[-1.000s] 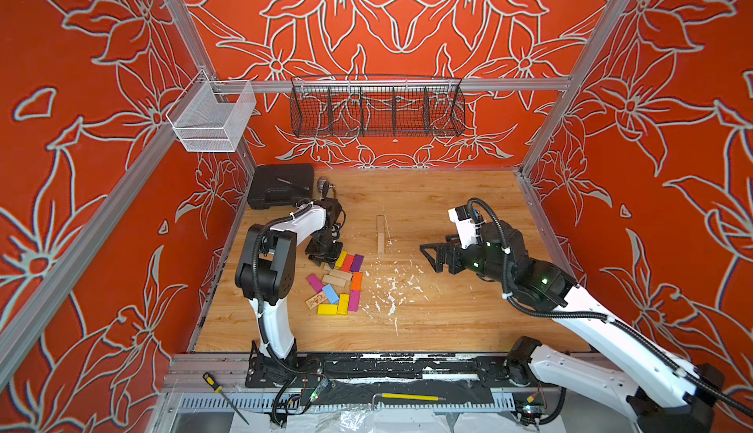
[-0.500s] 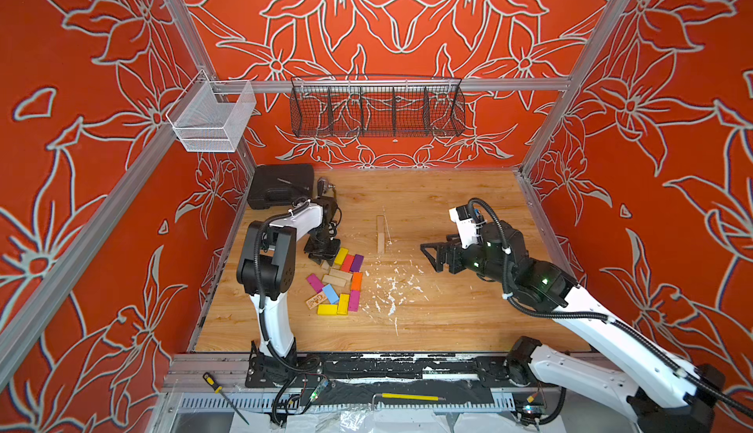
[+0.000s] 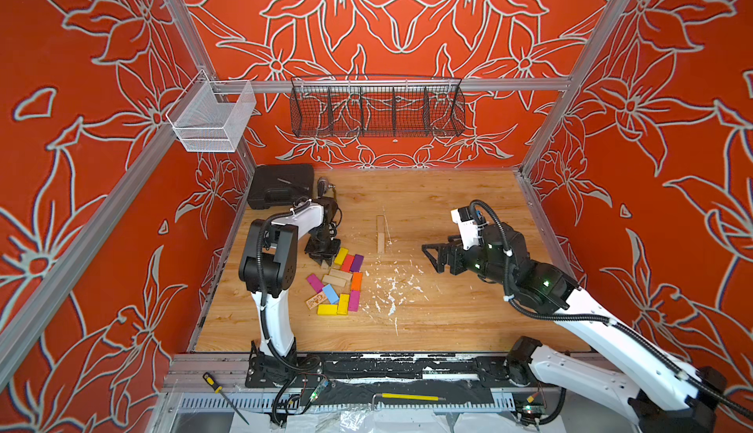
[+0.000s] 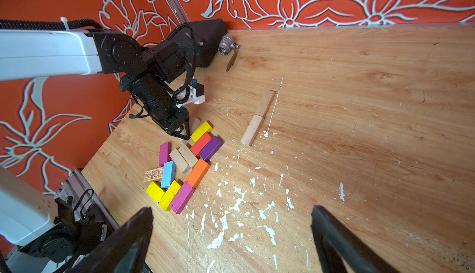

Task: Assemble the letter k with building blocks
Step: Pick up the building block from the center of the board.

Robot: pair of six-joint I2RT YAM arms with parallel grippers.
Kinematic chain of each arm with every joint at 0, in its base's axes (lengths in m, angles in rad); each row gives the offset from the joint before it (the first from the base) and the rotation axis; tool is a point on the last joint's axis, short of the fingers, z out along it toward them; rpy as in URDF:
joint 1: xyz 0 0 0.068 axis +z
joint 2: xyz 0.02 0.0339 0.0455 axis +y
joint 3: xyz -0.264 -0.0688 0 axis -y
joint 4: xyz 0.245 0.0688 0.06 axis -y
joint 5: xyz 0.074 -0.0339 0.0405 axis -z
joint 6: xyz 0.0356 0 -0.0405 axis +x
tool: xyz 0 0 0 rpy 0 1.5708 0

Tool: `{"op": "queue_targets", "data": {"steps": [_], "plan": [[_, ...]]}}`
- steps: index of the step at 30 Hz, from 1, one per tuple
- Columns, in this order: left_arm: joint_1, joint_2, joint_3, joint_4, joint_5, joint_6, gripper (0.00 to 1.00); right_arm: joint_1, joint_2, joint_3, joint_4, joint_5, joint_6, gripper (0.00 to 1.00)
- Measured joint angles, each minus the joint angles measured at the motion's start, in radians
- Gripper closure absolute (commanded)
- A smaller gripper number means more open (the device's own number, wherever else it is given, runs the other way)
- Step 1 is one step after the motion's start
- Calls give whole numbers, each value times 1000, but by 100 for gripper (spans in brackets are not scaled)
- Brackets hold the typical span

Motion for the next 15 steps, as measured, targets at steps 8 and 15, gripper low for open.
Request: {"op": "queue_targets", "data": {"steps": [8, 15], "plan": [[-1, -148, -1, -1, 85, -100, 80, 0, 47, -2, 0, 0, 0, 2], [-108, -360, -14, 0, 132, -243, 82, 0, 76, -2, -33, 125, 34, 2]]}}
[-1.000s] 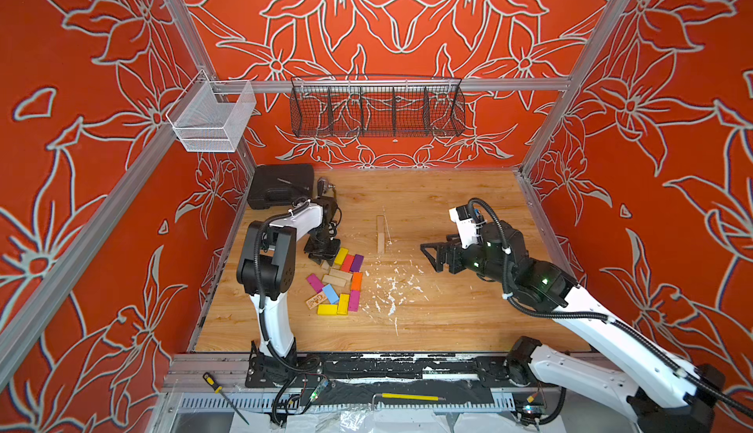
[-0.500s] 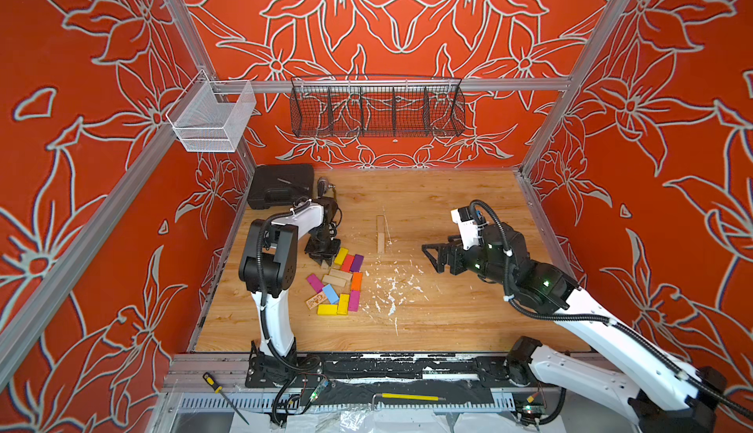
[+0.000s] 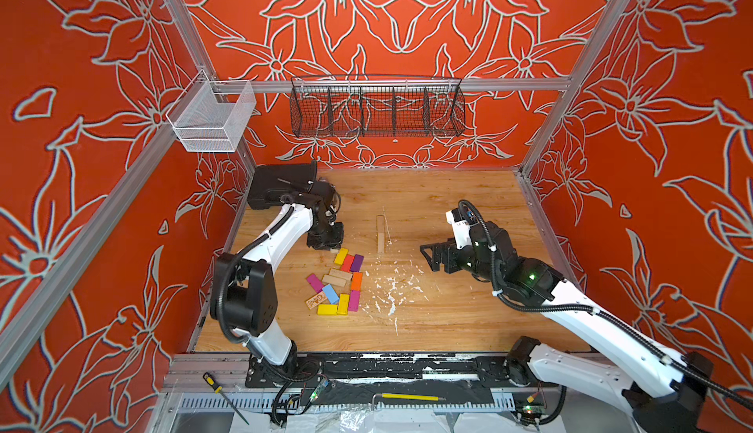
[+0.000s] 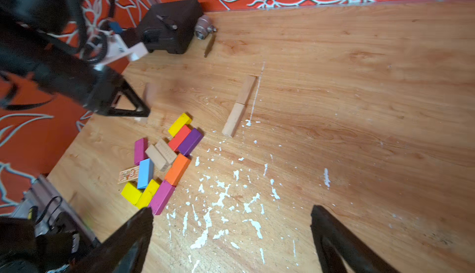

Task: Assemble the letter k with building blocks
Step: Pick up the building block from the center of the board, then assemble the building block at the center of the board.

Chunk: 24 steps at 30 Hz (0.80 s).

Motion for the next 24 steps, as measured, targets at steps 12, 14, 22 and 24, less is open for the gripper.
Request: {"op": "queue_targets", "data": {"steps": [12, 14, 22, 24], "plan": [[-300, 32, -2, 18, -12, -214, 82, -2, -17, -41, -30, 105, 50, 2], [-323, 80, 19, 21, -18, -220, 82, -2, -17, -50, -27, 99, 50, 2], [-370, 241, 71, 53, -44, -232, 82, -2, -18, -64, -26, 64, 49, 2], [-373, 269, 78, 61, -49, -232, 82, -2, -20, -66, -26, 60, 49, 2]]}}
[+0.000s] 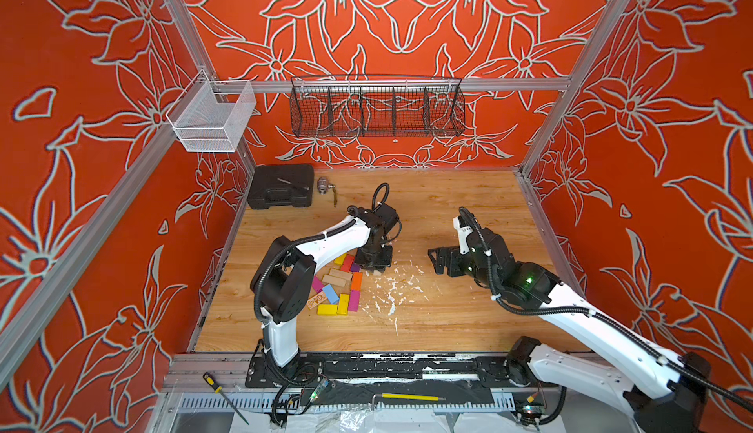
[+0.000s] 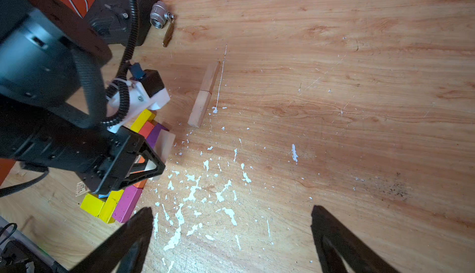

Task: Assemble the letter k with building blocks
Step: Assemble the building block at the center of the board.

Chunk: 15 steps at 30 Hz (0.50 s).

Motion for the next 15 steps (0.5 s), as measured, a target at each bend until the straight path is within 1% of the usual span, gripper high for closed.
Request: {"op": "queue_targets", "data": {"steps": [8, 15], "plan": [[-2, 71, 14, 25, -25, 0, 81, 0, -6, -3, 0, -2, 1, 2], [-4, 131, 47, 29, -55, 4, 77, 0, -11, -11, -1, -2, 3, 2]]}}
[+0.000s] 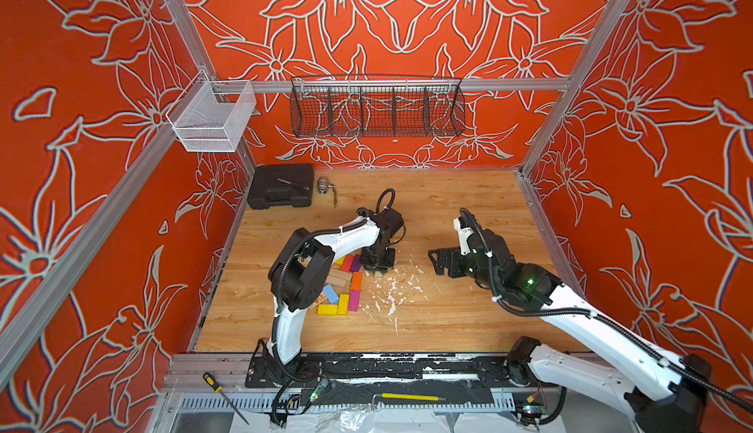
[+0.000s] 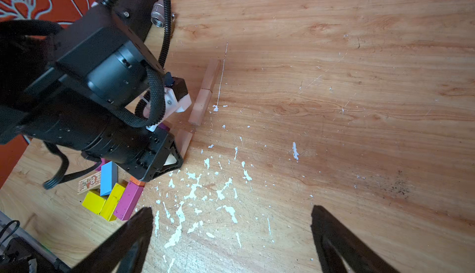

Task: Assemble the letter k with building blocks
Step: Assemble the building block at the center of the board.

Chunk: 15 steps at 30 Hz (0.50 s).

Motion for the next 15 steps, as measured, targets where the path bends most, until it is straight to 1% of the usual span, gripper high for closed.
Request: {"op": "queue_targets", "data": {"steps": [5, 9, 15], "plan": [[0, 15, 15, 0, -18, 8, 73, 0, -4, -5, 0, 0, 3, 2], [0, 18, 18, -1, -28, 13, 66, 0, -4, -5, 0, 0, 4, 2], [0, 18, 19, -2, -34, 13, 64, 0, -5, -5, 0, 0, 6, 2]]}}
